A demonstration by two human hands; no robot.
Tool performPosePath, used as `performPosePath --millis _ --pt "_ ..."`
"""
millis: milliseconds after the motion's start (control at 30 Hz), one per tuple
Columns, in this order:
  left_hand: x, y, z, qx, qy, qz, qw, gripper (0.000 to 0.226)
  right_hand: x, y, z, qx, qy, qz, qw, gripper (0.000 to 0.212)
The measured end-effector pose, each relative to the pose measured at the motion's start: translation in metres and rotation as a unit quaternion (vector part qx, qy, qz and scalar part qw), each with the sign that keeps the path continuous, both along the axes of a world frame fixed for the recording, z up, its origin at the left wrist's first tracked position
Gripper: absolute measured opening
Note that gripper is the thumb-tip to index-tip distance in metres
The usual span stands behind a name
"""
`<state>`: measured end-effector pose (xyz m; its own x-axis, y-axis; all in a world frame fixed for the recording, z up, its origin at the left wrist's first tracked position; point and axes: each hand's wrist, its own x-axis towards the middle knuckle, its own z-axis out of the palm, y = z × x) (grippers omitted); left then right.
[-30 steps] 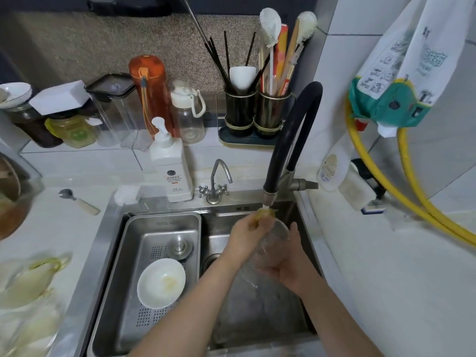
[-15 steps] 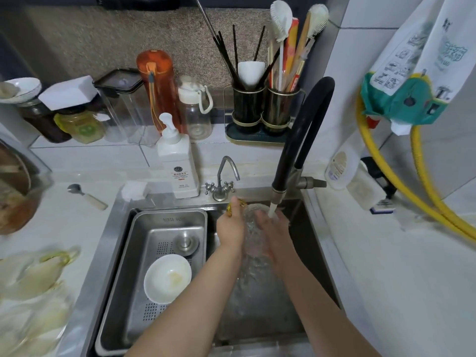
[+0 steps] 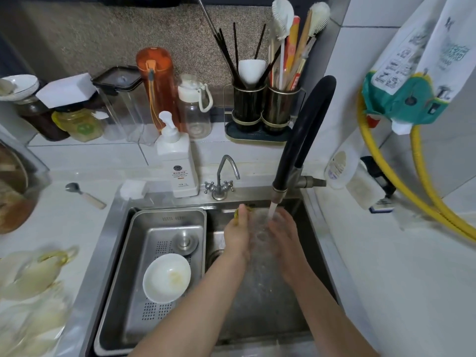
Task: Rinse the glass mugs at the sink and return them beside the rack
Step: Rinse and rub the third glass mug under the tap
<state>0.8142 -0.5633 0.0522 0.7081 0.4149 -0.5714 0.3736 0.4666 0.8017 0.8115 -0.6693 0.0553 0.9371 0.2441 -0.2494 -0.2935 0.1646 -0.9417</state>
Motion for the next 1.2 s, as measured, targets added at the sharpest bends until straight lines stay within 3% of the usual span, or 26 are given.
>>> performPosePath --millis 233,333,433,467,533,633,733,867,933,1133,1200 --pt "-0.010 -0.001 0.011 0.133 -0.074 -0.119 0.981 0.019 0.005 -0.014 0.006 -0.028 0.019 0.050 0.998 0.032" --pt "-0.012 0.013 0.012 0.198 -0.085 -0.131 0.968 0.016 0.016 -0.011 0.004 -0.128 -0.037 0.038 0.990 0.007" --pt "-0.016 0.028 0.014 0.225 -0.074 -0.144 0.961 0.021 0.026 -0.007 0.003 -0.182 -0.089 0.046 0.978 0.010" --pt "-0.018 0.032 0.015 0.224 -0.067 -0.154 0.960 0.023 0.028 -0.007 -0.002 -0.184 -0.104 0.052 0.976 0.024" --pt "-0.023 0.040 0.019 0.205 -0.050 -0.183 0.960 0.025 0.027 -0.013 -0.006 -0.212 -0.120 0.077 0.967 0.074" --pt "-0.030 0.050 0.028 0.137 -0.013 -0.236 0.962 0.019 0.017 -0.015 0.000 -0.233 -0.144 0.122 0.954 0.098" --pt "-0.032 0.054 0.026 0.133 0.010 -0.244 0.961 0.015 0.011 -0.016 0.004 -0.150 -0.154 0.148 0.965 0.090" --pt "-0.034 0.046 0.019 0.156 -0.025 -0.210 0.965 0.015 0.016 -0.023 0.020 -0.144 -0.111 0.167 0.969 0.045" --pt "-0.034 0.042 0.017 0.177 -0.044 -0.199 0.963 0.015 0.024 -0.034 0.023 -0.157 -0.084 0.144 0.974 0.032" --pt "-0.031 0.031 0.014 0.190 -0.077 -0.186 0.961 0.011 0.080 -0.062 0.010 -0.321 -0.115 0.046 0.939 0.048" --pt "-0.029 0.024 0.016 0.177 -0.090 -0.177 0.964 0.011 0.102 -0.070 0.003 -0.358 -0.117 0.027 0.926 0.063"
